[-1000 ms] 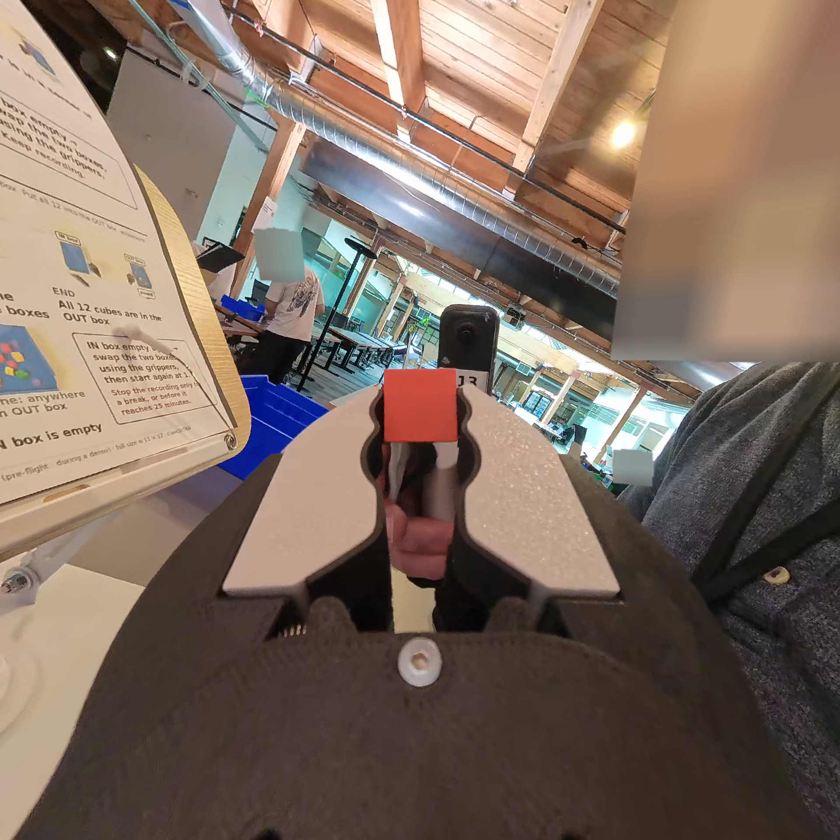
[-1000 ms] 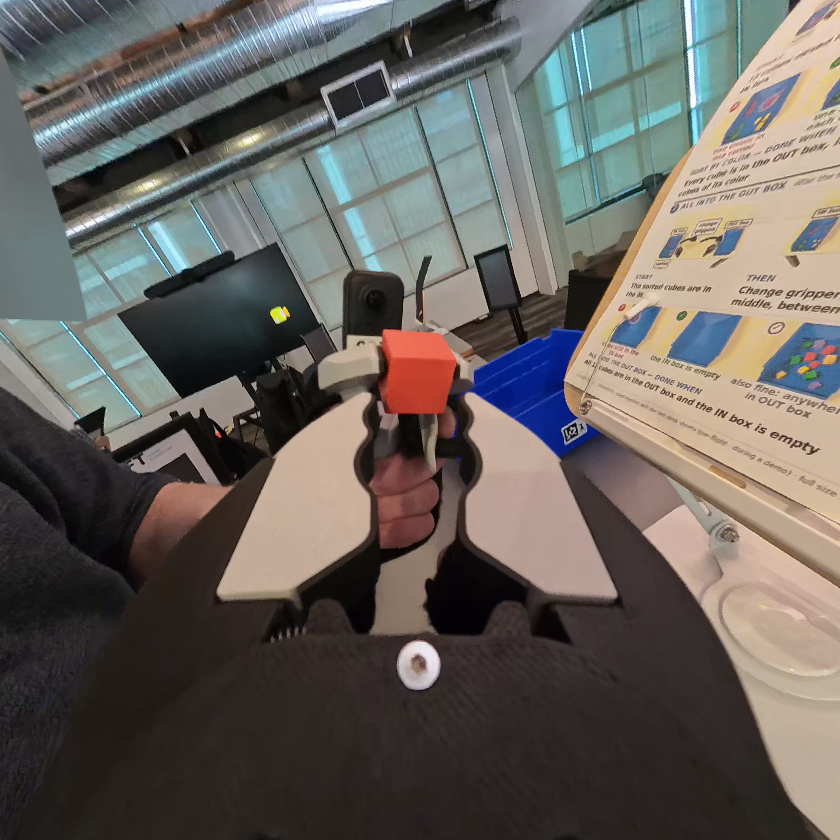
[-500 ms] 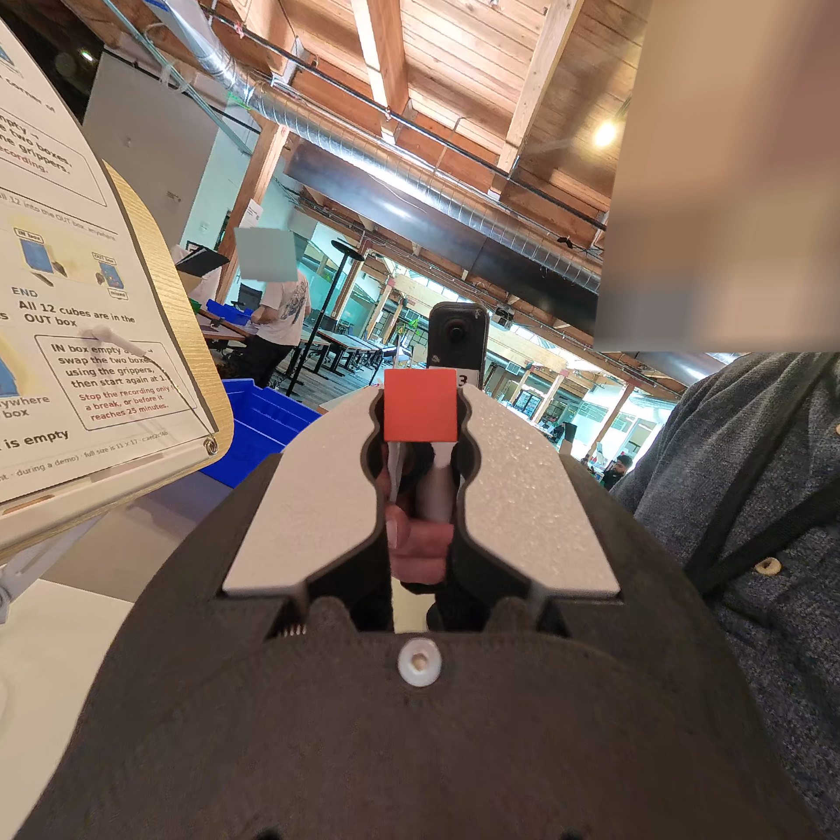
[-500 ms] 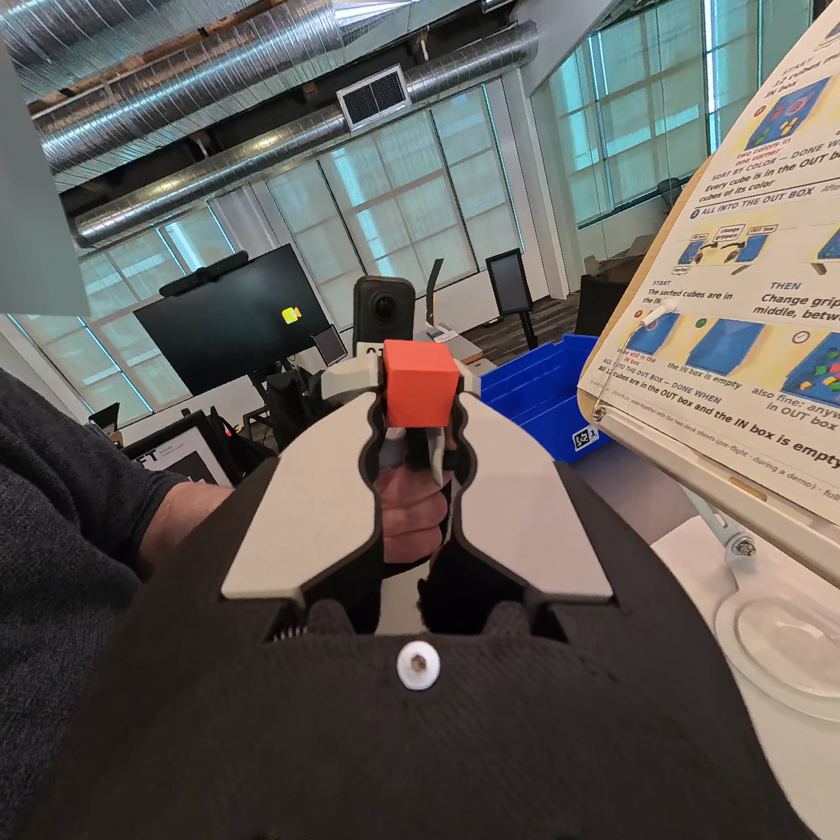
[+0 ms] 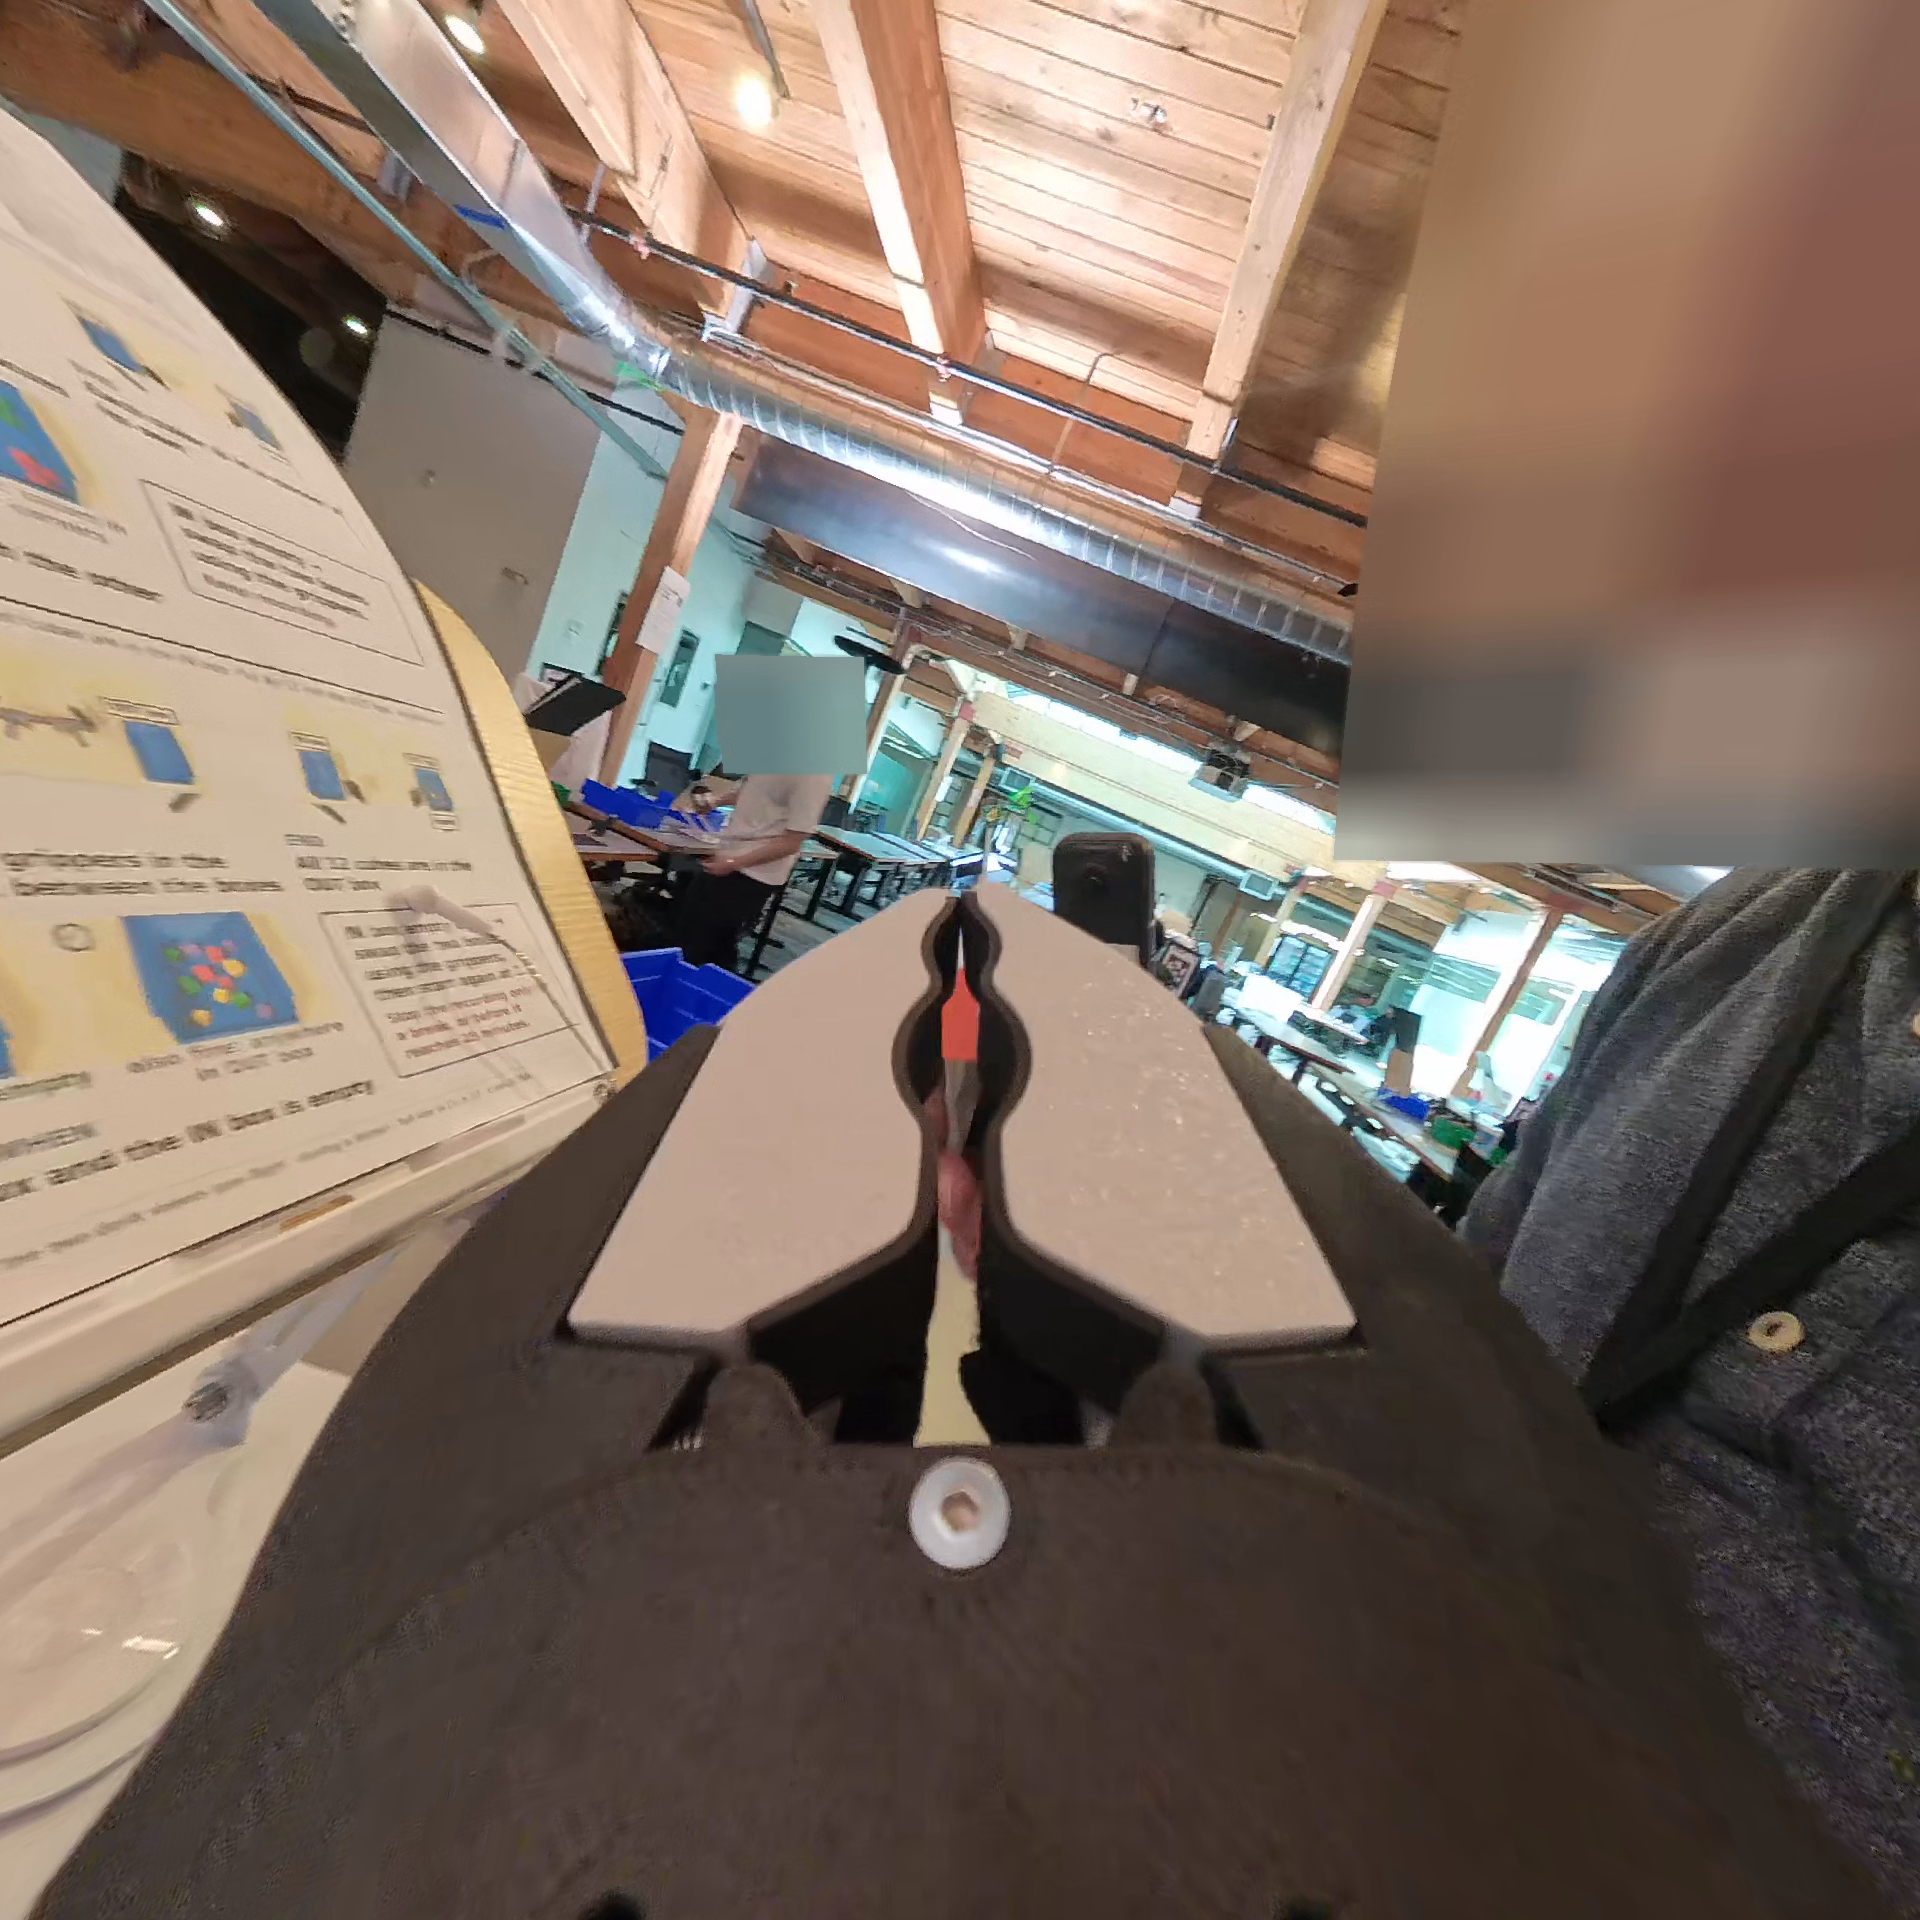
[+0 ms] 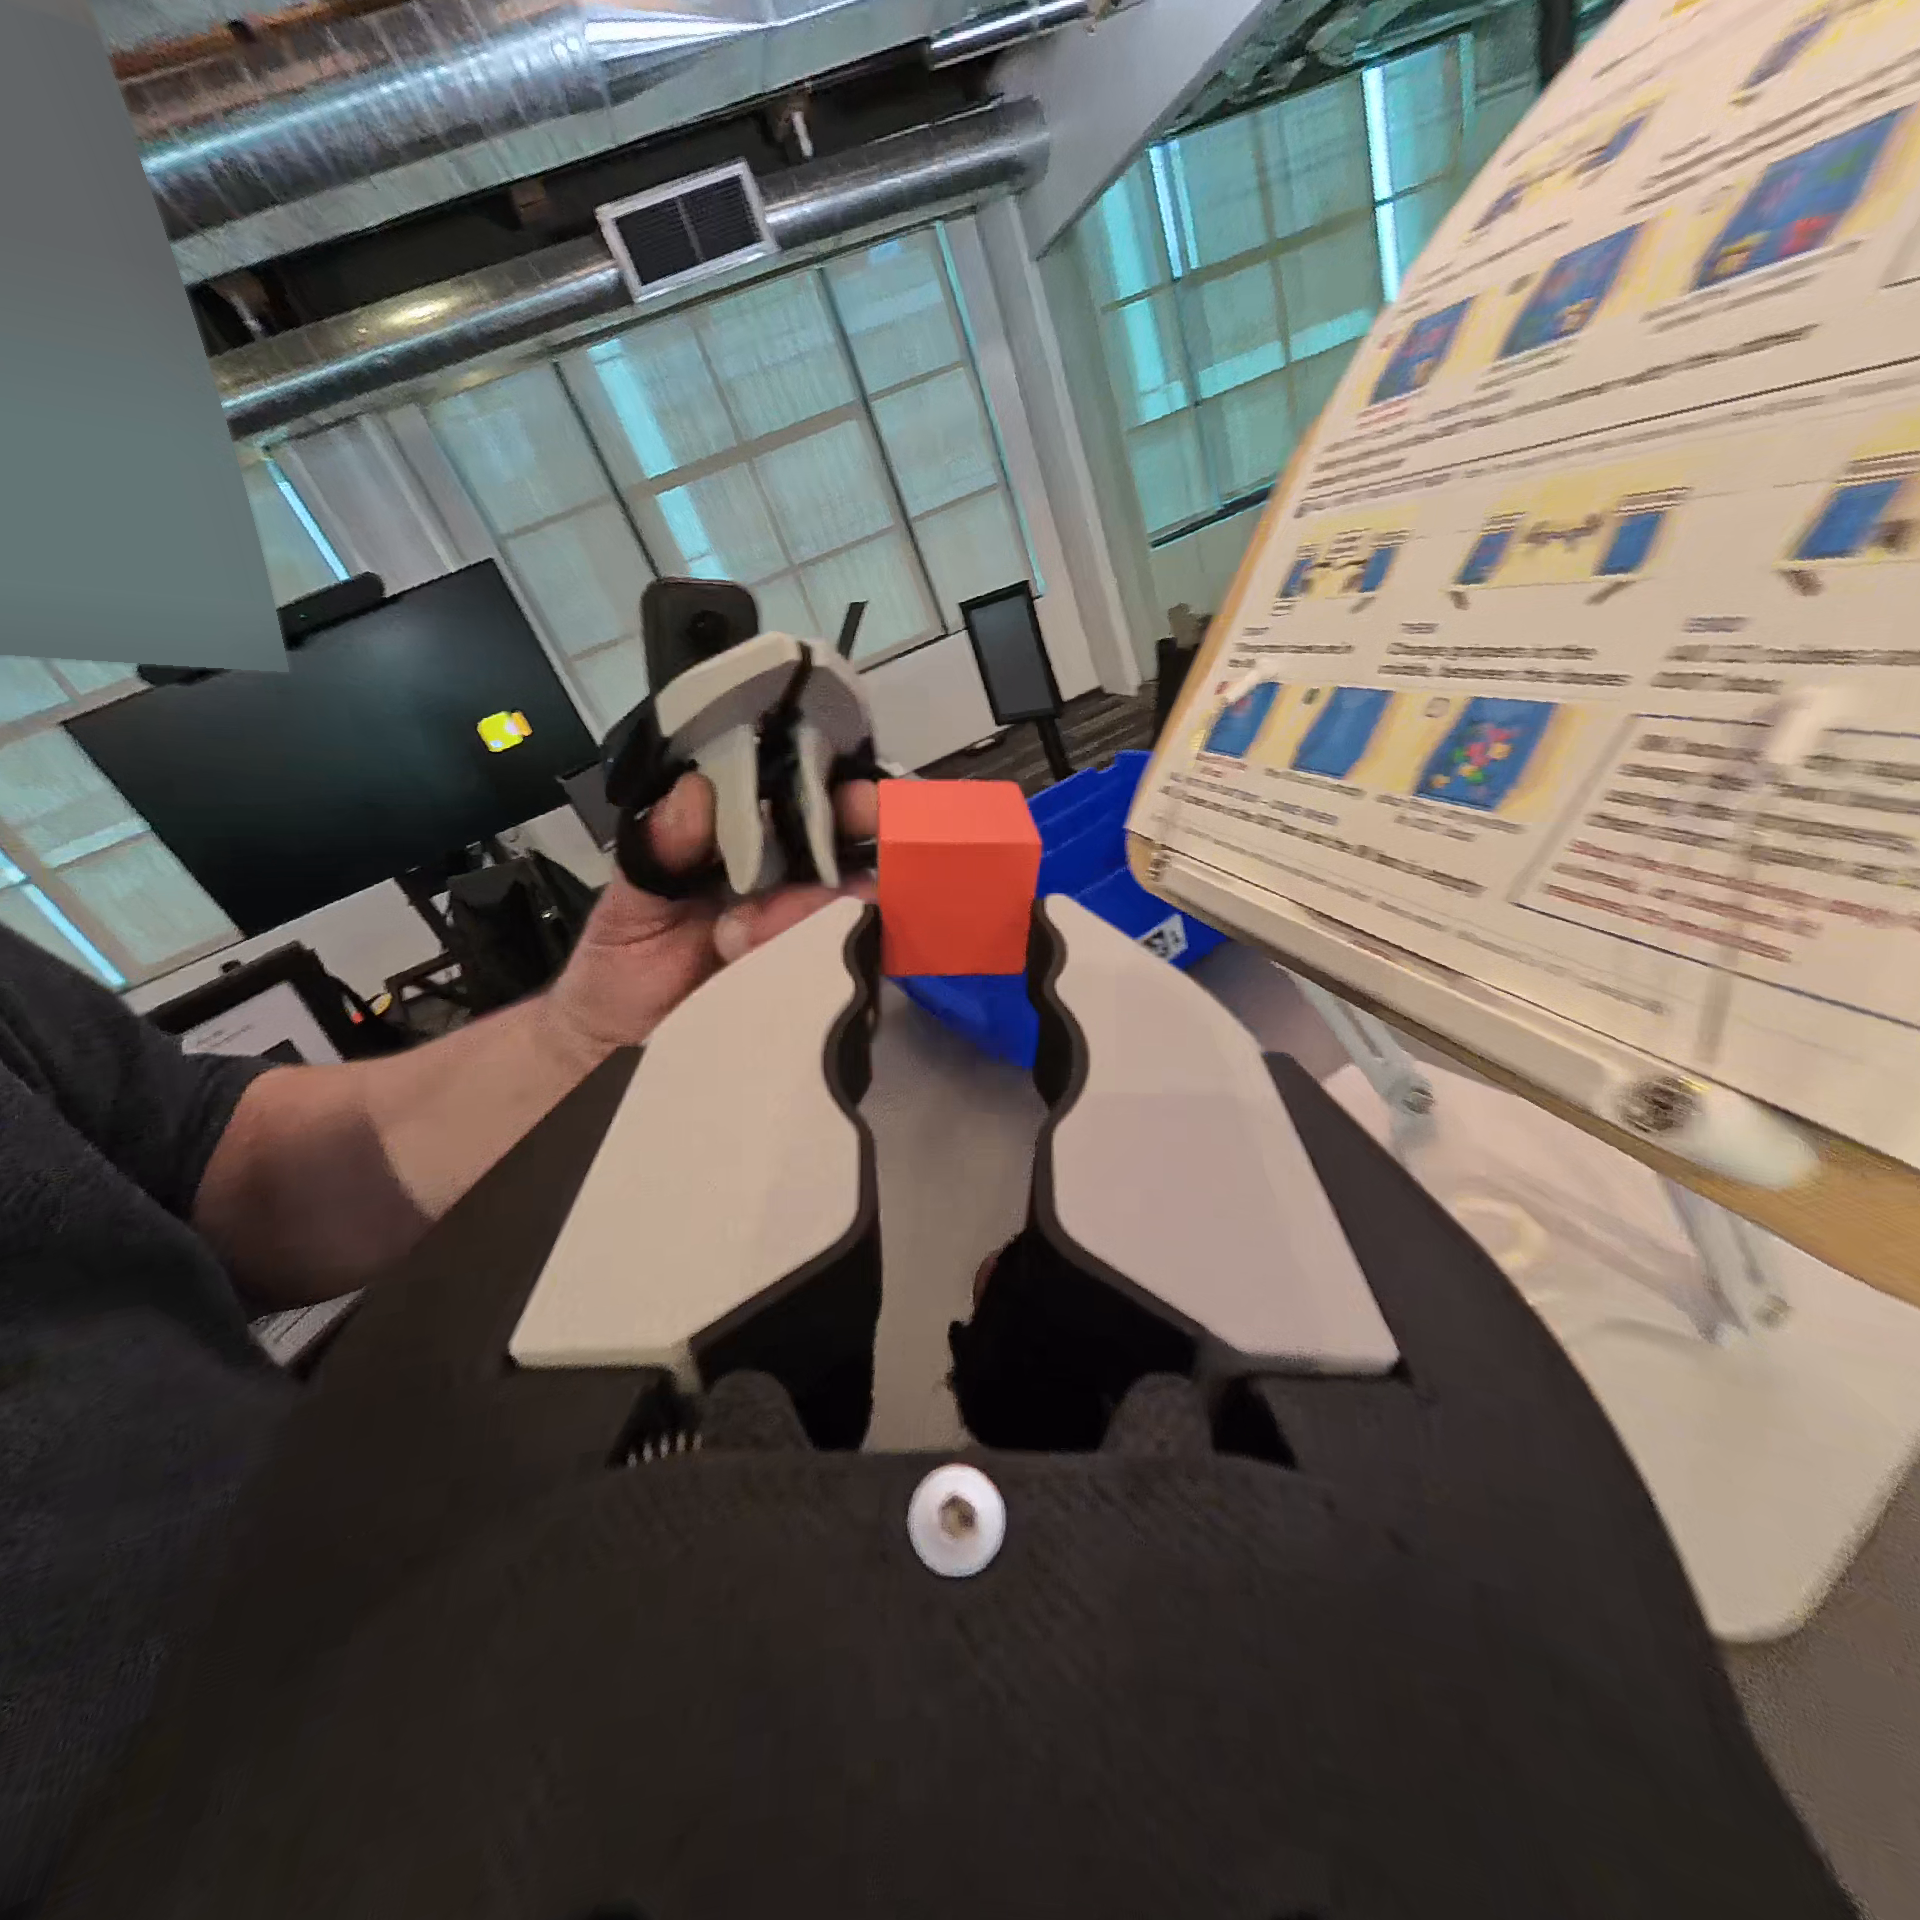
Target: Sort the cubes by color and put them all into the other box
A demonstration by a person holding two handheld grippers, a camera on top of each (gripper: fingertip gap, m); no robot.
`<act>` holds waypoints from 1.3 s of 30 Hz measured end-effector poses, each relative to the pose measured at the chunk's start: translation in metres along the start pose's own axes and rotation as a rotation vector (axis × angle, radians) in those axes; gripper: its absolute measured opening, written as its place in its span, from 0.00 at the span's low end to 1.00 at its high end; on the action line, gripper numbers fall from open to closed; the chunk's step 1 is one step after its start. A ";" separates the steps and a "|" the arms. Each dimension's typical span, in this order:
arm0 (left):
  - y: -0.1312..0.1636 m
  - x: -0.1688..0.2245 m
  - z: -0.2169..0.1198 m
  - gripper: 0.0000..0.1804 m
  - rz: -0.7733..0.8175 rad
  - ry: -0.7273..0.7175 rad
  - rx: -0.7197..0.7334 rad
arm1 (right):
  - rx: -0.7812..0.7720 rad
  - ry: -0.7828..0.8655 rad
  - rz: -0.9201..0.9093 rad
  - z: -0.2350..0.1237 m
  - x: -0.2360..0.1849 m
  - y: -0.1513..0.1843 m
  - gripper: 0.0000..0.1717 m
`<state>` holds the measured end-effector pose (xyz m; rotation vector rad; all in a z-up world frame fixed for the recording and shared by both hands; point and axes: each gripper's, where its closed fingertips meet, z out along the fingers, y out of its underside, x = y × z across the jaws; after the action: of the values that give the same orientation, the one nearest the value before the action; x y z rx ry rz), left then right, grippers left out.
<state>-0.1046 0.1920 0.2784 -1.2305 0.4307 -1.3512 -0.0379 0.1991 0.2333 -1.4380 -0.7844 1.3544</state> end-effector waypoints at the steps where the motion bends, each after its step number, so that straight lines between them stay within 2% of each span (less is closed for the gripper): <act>1: 0.000 -0.002 -0.002 0.00 0.010 -0.017 -0.005 | 0.010 0.037 -0.001 -0.011 0.009 -0.003 0.16; 5: 0.004 -0.005 -0.003 0.00 0.013 -0.044 -0.034 | 0.000 0.271 -0.066 -0.070 0.065 -0.006 0.16; 10: 0.012 -0.007 0.001 0.00 -0.005 -0.046 -0.066 | 0.006 0.608 -0.067 -0.172 0.149 -0.017 0.16; 14: 0.018 -0.008 0.004 0.00 -0.023 -0.044 -0.080 | -0.100 0.911 -0.053 -0.255 0.222 -0.008 0.17; 17: 0.022 -0.010 0.005 0.00 -0.028 -0.048 -0.090 | -0.169 1.066 -0.009 -0.303 0.256 0.008 0.29; 22: 0.031 -0.020 -0.001 0.00 -0.018 -0.110 -0.133 | -0.035 1.075 -0.008 -0.322 0.237 -0.004 0.22; 28: 0.047 -0.039 -0.024 0.00 -0.013 -0.228 -0.191 | -0.044 1.064 -0.027 -0.322 0.209 0.006 0.19; 31: 0.052 -0.054 -0.040 0.00 0.008 -0.325 -0.216 | -0.092 1.120 -0.104 -0.330 0.203 0.007 0.19; 35: 0.040 -0.072 -0.072 0.00 0.044 -0.456 -0.203 | -0.104 1.241 -0.184 -0.357 0.205 -0.001 0.22; 39: 0.007 -0.103 -0.131 0.07 0.171 -0.719 -0.208 | -0.135 1.396 -0.234 -0.394 0.216 -0.006 0.31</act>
<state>-0.2368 0.2269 0.1829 -1.7062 0.1561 -0.6587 0.3835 0.3147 0.1279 -1.8560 -0.0712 -0.0673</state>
